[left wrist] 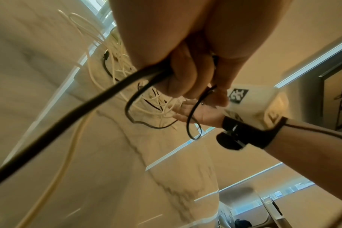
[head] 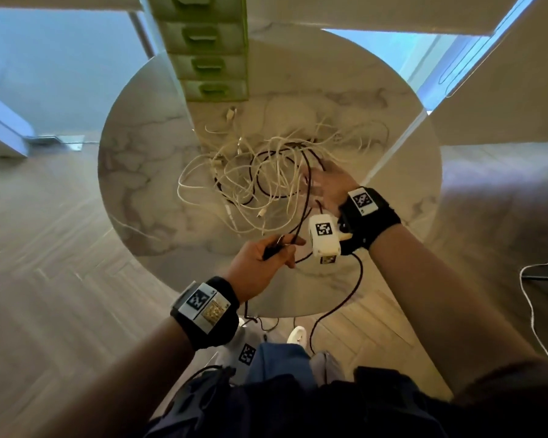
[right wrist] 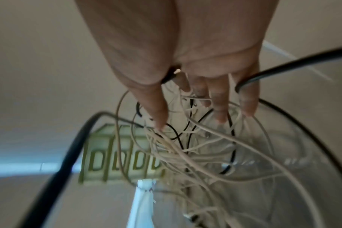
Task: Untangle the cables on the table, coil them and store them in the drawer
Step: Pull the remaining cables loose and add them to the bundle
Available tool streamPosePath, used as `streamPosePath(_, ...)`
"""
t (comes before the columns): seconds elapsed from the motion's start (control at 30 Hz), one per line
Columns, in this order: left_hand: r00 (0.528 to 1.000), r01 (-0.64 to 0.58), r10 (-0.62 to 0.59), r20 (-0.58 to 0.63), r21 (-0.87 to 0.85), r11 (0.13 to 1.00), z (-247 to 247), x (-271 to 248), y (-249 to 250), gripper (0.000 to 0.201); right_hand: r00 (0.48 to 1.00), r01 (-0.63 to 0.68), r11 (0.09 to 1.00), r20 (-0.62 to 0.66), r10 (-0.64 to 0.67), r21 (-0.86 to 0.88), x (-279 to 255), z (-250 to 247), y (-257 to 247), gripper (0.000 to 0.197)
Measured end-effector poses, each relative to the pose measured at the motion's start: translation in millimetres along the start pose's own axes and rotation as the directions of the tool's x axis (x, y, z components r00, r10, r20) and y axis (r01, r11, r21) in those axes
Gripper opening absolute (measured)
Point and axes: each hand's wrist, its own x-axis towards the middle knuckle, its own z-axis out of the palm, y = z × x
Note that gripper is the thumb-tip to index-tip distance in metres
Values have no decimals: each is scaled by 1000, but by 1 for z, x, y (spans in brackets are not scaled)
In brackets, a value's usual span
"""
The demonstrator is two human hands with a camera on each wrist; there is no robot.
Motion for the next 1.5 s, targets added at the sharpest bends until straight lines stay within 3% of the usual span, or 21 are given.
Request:
streamPosePath(0.1, 999, -14, 13, -38, -22, 1000, 1, 6, -6, 25, 998, -28, 877, -65, -3, -480, -3, -5, 19, 20)
streamPosePath(0.2, 1000, 2, -2, 1, 29, 1000, 2, 10, -11, 22, 989, -16, 692, -111, -93, -722, -26, -8, 32, 41)
streamPosePath(0.27, 999, 29, -30, 27, 36, 999, 3, 11, -14, 21, 961, -1, 577, -160, -224, -817, -47, -7, 30, 37)
streamPosePath(0.3, 998, 46, -48, 48, 47, 998, 4, 10, -15, 20, 942, 26, 571, -171, -289, -821, -55, -7, 29, 37)
streamPosePath(0.37, 991, 63, -76, 113, 117, 991, 7, 9, -14, 20, 913, 81, 639, -200, -355, -765, -65, -2, 25, 45)
streamPosePath(0.4, 985, 65, -90, 149, 161, 985, 9, 9, -13, 19, 919, 119, 737, -207, -335, -665, -66, 1, 24, 47)
streamPosePath(0.43, 978, 66, -102, 180, 198, 978, 11, 9, -11, 19, 937, 154, 840, -195, -292, -520, -65, 3, 25, 42)
streamPosePath(0.5, 969, 90, -128, 209, 180, 979, 14, 10, -7, 21, 945, 223, 921, -162, -285, -320, -66, 5, 29, 21)
streamPosePath(0.57, 958, 243, -232, 167, -49, 969, 14, 15, -1, 26, 932, 275, 868, -108, -347, -413, -73, 2, 34, 15)
streamPosePath(0.63, 933, 359, -329, 142, -361, 861, 11, 23, 6, 31, 940, 277, 803, -27, -341, -527, -86, -5, 46, 15)
streamPosePath(0.77, 945, 327, -259, 199, -580, 746, 5, 42, 24, 38, 980, 181, 724, 61, -189, -665, -113, -18, 79, 16)
streamPosePath(0.87, 967, 252, -216, 136, -637, 729, -1, 60, 34, 33, 995, 96, 732, 80, -57, -675, -129, -24, 105, 15)
streamPosePath(1.0, 984, 136, -178, -8, -610, 781, -15, 74, 44, 26, 987, -20, 651, 89, 133, -759, -142, -34, 139, 15)
streamPosePath(1.1, 989, 134, -149, 9, -494, 859, -15, 67, 44, 24, 1000, 11, 669, 28, 15, -743, -135, -36, 139, 19)
streamPosePath(1.2, 983, 183, -170, 68, -378, 908, -1, 53, 34, 21, 984, 145, 830, -12, -180, -539, -119, -20, 112, 28)
streamPosePath(1.27, 977, 214, -196, 87, -318, 924, 8, 45, 27, 19, 967, 210, 864, -34, -253, -458, -107, -7, 91, 25)
streamPosePath(1.4, 966, 255, -245, 77, -407, 877, 10, 40, 23, 23, 936, 276, 839, -69, -346, -469, -102, 6, 76, 12)
streamPosePath(1.5, 970, 233, -235, 60, -495, 837, 0, 45, 23, 23, 954, 264, 743, 53, -294, -615, -115, 5, 94, 17)
